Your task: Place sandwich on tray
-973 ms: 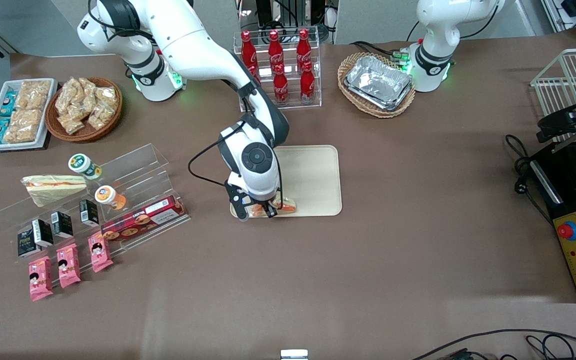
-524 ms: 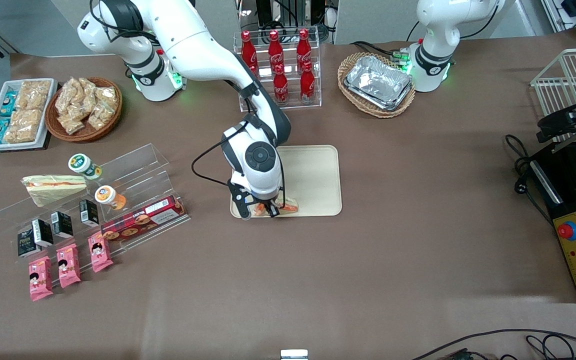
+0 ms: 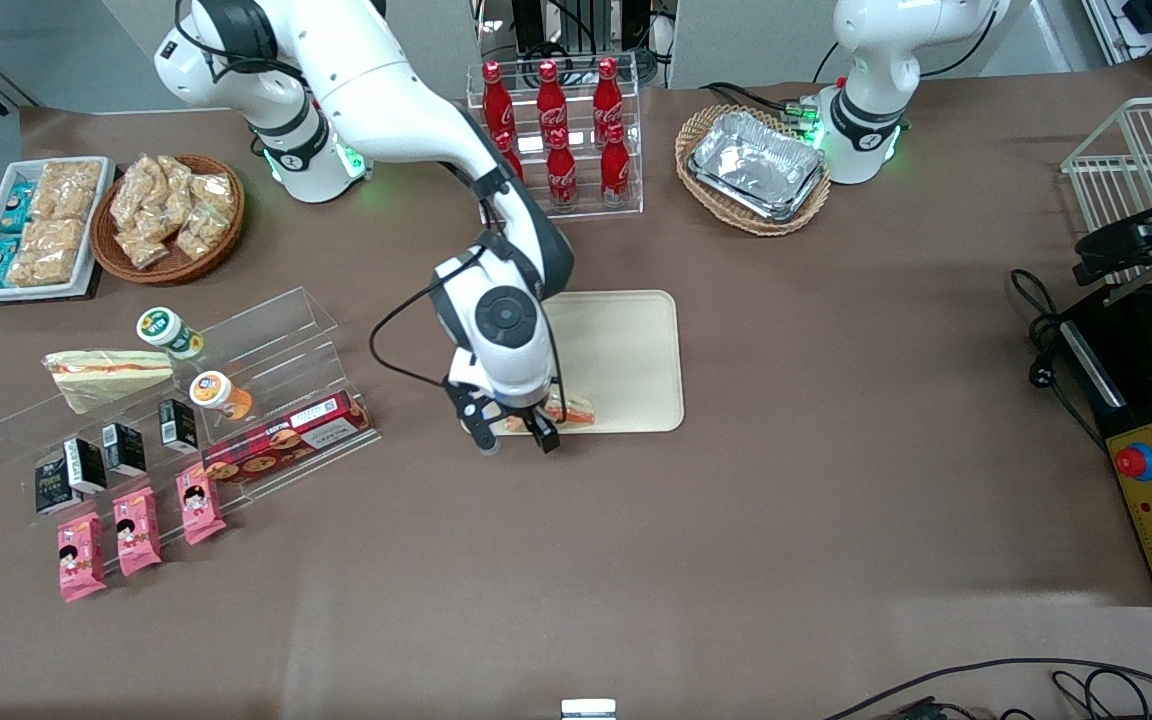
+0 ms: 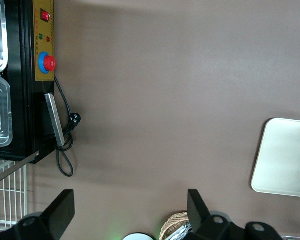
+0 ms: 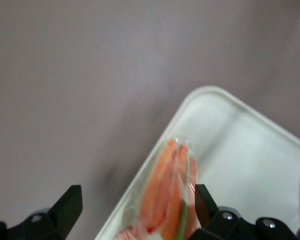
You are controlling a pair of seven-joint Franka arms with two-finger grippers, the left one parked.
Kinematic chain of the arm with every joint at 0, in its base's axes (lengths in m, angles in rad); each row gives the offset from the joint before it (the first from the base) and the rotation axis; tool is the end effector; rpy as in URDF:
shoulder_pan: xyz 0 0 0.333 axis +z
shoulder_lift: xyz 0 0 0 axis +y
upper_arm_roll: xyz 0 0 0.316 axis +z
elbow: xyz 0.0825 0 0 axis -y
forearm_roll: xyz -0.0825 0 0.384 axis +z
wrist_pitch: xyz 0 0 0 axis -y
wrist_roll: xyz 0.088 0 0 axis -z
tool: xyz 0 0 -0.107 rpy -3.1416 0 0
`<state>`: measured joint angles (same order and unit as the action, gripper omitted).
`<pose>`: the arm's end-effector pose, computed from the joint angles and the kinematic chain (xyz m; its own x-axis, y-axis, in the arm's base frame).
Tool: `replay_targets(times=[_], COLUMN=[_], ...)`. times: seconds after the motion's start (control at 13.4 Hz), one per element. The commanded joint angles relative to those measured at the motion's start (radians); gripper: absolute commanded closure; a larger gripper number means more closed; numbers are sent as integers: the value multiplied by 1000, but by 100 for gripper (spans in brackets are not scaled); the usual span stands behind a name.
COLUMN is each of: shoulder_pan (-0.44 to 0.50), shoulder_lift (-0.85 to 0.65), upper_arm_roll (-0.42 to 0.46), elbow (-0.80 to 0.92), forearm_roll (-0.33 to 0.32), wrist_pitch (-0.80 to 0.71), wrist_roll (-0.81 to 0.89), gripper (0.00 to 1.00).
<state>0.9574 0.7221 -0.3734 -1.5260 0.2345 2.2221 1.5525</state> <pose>0.5635 0.4331 0.2561 0.5219 -0.8513 0.0545 -0.8514 -0.5238 -0.0290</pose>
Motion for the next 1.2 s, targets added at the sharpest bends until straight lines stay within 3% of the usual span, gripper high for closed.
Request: replay_targets(times=[0.0,0.37,0.9,1.12], shoulder_pan=[-78,-225,-403,-491], shoulder_lift=[-90,-228,-467,-547], upper_arm_roll=[2,1,-4,-7], elbow=[1,-9,-103,-97], forearm_roll=[16,15,2,-9], wrist_pitch=[-93,-255,-360,-445], wrist_roll=[-213,-570,-1052,-1143], gripper=[0,0,0,0])
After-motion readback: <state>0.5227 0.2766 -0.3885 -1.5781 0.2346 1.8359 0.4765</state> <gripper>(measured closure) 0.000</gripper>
